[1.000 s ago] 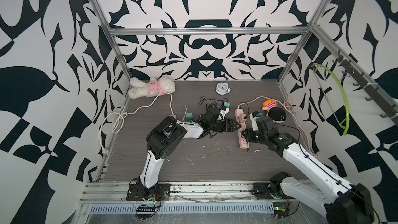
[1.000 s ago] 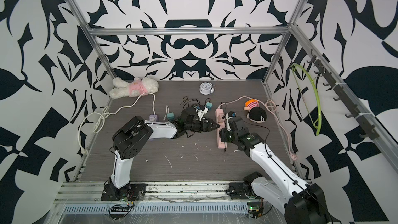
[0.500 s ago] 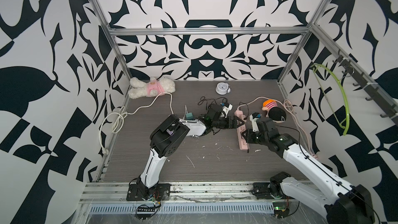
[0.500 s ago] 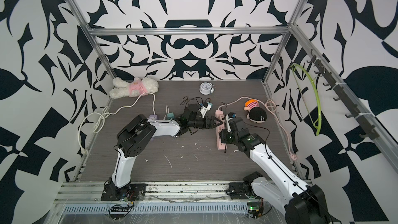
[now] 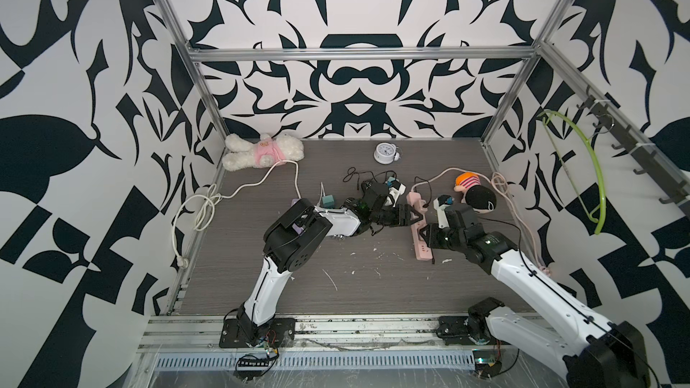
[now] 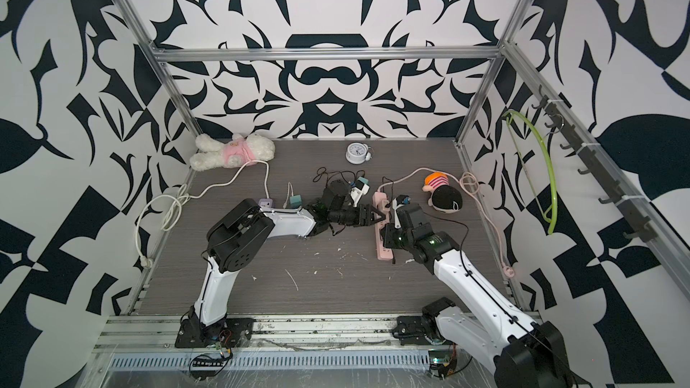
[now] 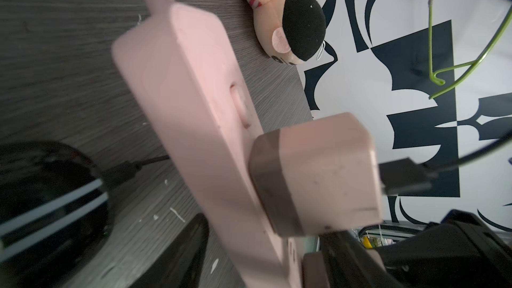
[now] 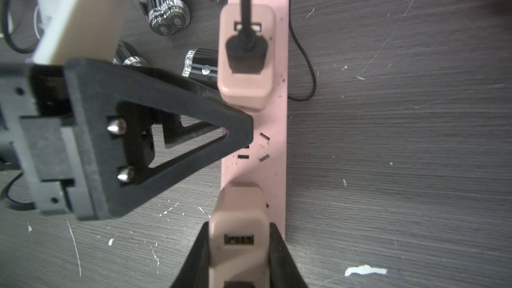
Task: Unplug the electric shaver
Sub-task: Remove the plug from the socket.
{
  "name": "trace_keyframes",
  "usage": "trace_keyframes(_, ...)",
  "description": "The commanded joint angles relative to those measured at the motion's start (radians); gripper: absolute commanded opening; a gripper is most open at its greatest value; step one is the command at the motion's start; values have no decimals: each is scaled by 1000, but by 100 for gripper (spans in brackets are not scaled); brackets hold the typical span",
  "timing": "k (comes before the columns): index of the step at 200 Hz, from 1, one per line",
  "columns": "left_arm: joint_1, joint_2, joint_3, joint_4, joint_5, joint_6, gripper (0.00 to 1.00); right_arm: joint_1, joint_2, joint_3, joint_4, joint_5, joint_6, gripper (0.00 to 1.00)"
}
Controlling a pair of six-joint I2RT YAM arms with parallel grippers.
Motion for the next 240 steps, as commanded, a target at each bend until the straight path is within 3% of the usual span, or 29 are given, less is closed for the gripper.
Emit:
trace_keyframes(1, -5, 0, -11, -15, -11, 5, 69, 7, -47, 15, 76, 17, -7, 0)
trace_keyframes(85, 3, 21, 9, 32, 7, -28, 69, 7, -65, 11, 81, -4, -5, 0)
trace_keyframes(153, 21, 34, 6, 146, 50, -109, 58, 7, -58, 10, 96, -4, 1, 0)
trace_keyframes(240, 21, 43, 3, 191, 71, -139, 32, 7, -71, 1, 112, 21, 19, 0)
